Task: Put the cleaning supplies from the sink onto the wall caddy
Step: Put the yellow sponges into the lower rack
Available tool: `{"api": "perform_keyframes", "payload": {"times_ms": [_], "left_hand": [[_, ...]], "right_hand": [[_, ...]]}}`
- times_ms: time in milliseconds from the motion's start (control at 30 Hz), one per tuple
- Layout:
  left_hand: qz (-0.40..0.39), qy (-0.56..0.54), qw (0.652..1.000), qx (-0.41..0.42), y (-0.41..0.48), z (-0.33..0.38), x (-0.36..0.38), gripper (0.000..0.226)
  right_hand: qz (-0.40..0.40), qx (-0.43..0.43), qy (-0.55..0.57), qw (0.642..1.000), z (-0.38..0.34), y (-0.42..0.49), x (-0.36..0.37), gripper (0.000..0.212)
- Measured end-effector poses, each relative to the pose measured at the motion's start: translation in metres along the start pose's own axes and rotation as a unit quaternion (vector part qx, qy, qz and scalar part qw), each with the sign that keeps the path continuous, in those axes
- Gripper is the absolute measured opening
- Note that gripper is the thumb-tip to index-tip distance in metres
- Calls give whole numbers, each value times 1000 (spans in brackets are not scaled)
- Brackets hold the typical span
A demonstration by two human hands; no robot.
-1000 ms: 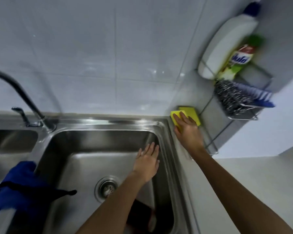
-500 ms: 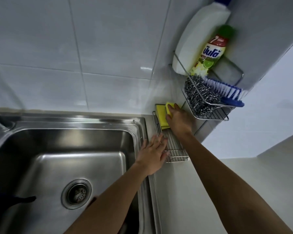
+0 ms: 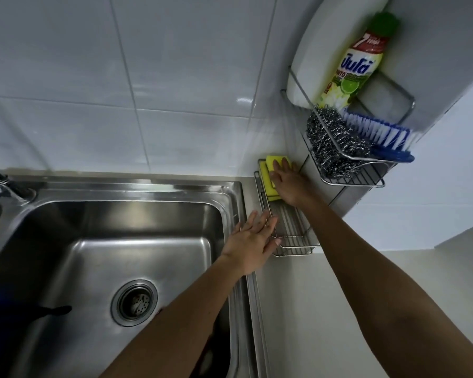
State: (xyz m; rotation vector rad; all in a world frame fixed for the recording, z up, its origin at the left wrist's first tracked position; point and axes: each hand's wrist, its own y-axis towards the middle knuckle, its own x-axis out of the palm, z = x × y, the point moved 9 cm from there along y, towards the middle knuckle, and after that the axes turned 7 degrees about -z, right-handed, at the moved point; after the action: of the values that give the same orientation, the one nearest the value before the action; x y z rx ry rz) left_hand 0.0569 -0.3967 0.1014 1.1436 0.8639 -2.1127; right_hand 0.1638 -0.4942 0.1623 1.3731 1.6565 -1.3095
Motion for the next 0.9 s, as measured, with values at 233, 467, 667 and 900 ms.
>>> {"api": "perform_keyframes", "payload": {"times_ms": [233, 467, 667, 900], "left_hand": [[4, 43, 999, 7, -8, -8, -6, 65], [-40, 72, 991, -103, -83, -122, 48, 71], [-168, 83, 969, -160, -171, -201, 123, 66], [-284, -8, 938, -197, -219, -204, 179, 74]], "right_hand": [[63, 16, -3, 998, -10, -29, -13, 56], [177, -90, 57, 978, -89, -89, 65, 53], [-63, -83, 54, 993, -126, -115, 232, 60], [-374, -48, -98, 921, -122, -151, 354, 94]]}}
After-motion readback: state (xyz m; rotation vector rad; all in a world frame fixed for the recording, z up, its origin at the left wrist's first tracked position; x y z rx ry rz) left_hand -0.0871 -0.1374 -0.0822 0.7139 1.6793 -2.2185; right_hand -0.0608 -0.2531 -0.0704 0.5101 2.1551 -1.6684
